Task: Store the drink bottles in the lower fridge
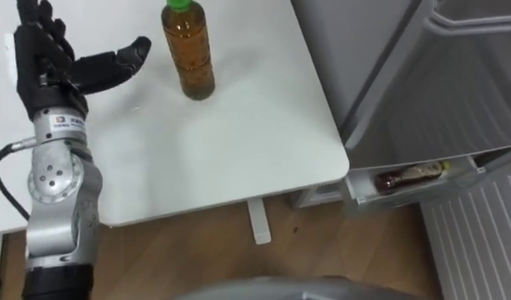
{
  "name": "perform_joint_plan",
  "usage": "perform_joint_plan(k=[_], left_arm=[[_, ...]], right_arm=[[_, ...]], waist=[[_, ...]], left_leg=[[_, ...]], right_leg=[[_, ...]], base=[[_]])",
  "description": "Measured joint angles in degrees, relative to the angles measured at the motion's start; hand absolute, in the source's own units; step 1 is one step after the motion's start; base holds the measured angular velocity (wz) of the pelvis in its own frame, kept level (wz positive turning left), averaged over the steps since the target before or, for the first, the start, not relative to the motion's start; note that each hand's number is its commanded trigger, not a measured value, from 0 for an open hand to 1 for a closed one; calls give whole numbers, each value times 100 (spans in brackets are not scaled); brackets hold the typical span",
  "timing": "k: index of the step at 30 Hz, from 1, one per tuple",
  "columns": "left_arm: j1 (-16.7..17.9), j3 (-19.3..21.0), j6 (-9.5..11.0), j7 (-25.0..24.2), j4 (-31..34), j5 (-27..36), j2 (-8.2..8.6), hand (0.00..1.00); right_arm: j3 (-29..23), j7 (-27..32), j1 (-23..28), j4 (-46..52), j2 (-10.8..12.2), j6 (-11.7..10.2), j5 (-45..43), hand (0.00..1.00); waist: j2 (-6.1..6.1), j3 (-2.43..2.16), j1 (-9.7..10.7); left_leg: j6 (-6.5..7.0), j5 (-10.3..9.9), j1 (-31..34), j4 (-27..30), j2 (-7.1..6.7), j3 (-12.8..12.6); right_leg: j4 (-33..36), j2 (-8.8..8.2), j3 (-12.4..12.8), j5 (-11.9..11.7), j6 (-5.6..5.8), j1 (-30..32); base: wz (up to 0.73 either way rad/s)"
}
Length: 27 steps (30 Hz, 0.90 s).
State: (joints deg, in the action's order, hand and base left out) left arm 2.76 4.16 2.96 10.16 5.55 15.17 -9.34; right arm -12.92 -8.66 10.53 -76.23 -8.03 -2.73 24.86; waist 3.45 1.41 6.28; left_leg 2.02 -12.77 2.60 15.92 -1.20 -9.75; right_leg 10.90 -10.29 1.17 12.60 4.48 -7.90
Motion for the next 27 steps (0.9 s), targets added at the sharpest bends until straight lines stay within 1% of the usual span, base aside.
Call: perform_joint_plan(k=[1,2,3,4,5,6,7,8,9,10,11,14,16,17,19,22,27], left_arm=[[39,-69,10,-7,11,-49,5,0],[48,-140,4,40,-47,-93,-4,0],[35,-119,5,47,-125,-96,-18,0],[-3,-81,1,49,-369,-105,-41,0],[-7,-25,-15,40,-510,-119,-53,0],[10,5,-67,14,-555,-122,15,0],[11,-13,-113,-22,-559,-138,64,0],[-1,-2,-110,-113,-540,-147,97,0],[-8,38,-111,-130,-536,-146,78,0],[-8,48,-122,-134,-537,-145,67,0],[-11,74,-136,-156,-537,-142,67,0],[-12,79,-227,-224,-537,-142,65,0],[-12,79,-290,-243,-537,-142,65,0],[-11,79,-309,-254,-537,-139,63,0],[-10,76,-332,-298,-544,-140,58,0],[-10,52,-332,-307,-545,-103,50,0],[-10,19,-332,-308,-545,-108,50,0]], right_arm=[[-63,5,-26,-40,-14,66,-33,0],[-77,-15,-89,-20,-16,126,-71,0],[-72,-31,-114,-9,0,128,-75,0],[-63,-38,-125,65,13,118,-63,0],[-14,-16,-115,153,14,94,-73,0],[48,1,-43,270,-35,115,-92,0],[43,20,23,297,-51,122,-105,0],[44,63,19,272,-69,153,-134,0],[49,42,-28,251,-56,219,-164,0],[50,24,-38,252,-40,249,-189,0],[50,-36,-40,257,-17,296,-195,0],[49,-72,-44,259,-12,363,-192,0],[48,-74,-46,260,-12,363,-196,0],[45,-74,-46,261,-14,364,-200,0],[44,-73,-64,260,-17,374,-209,0],[48,-53,-42,260,-26,414,-184,0],[46,-22,-46,253,-25,414,-165,0]], waist=[[5,-27,-137],[-57,-1,-231],[-83,2,-246],[-217,0,-273],[-244,-16,-270],[-252,-60,-161],[-255,-125,-113],[-276,-119,-115],[-306,-109,-121],[-315,-113,-104],[-315,-112,-38],[-292,-97,-10],[-284,-85,-1],[-298,-72,4],[-292,-62,4],[-289,-62,22],[-304,-87,59]], left_leg=[[32,120,-41,-81,-41,-117],[59,131,-69,-65,24,-192],[59,130,-127,-76,61,-83],[56,129,-298,-187,181,229],[39,136,-502,-304,244,377],[-33,94,-653,-348,248,375],[-51,94,-722,-411,253,313],[-78,111,-912,-573,279,116],[-88,117,-1039,-693,310,5],[-89,116,-1058,-729,320,10],[-95,112,-1104,-744,332,4],[-116,98,-1132,-748,343,-97],[-133,73,-1126,-752,345,-103],[-124,25,-1118,-768,358,-100],[-119,-3,-1086,-756,358,-85],[-108,-14,-1077,-720,343,-87],[-113,-8,-1093,-719,345,-95]], right_leg=[[103,-4,-46,20,32,117],[173,110,-282,75,16,233],[168,234,-337,105,-33,291],[121,561,-308,110,-161,480],[-130,823,-316,-143,-329,660],[-150,868,-396,-560,-409,682],[-141,878,-395,-568,-402,634],[-128,920,-374,-563,-408,551],[-137,974,-308,-564,-410,484],[-137,990,-301,-564,-410,471],[-134,1007,-307,-564,-411,454],[-131,1045,-307,-566,-417,457],[-126,1057,-312,-563,-433,469],[-119,1084,-316,-563,-444,485],[-115,1082,-317,-568,-453,481],[-123,1067,-315,-556,-443,497],[-114,1084,-318,-559,-447,500]], base=[[19],[-33],[-45],[-58],[-41],[-8],[4],[-26],[-39],[-24],[0],[-7],[-3],[0],[-2],[-2],[1]])
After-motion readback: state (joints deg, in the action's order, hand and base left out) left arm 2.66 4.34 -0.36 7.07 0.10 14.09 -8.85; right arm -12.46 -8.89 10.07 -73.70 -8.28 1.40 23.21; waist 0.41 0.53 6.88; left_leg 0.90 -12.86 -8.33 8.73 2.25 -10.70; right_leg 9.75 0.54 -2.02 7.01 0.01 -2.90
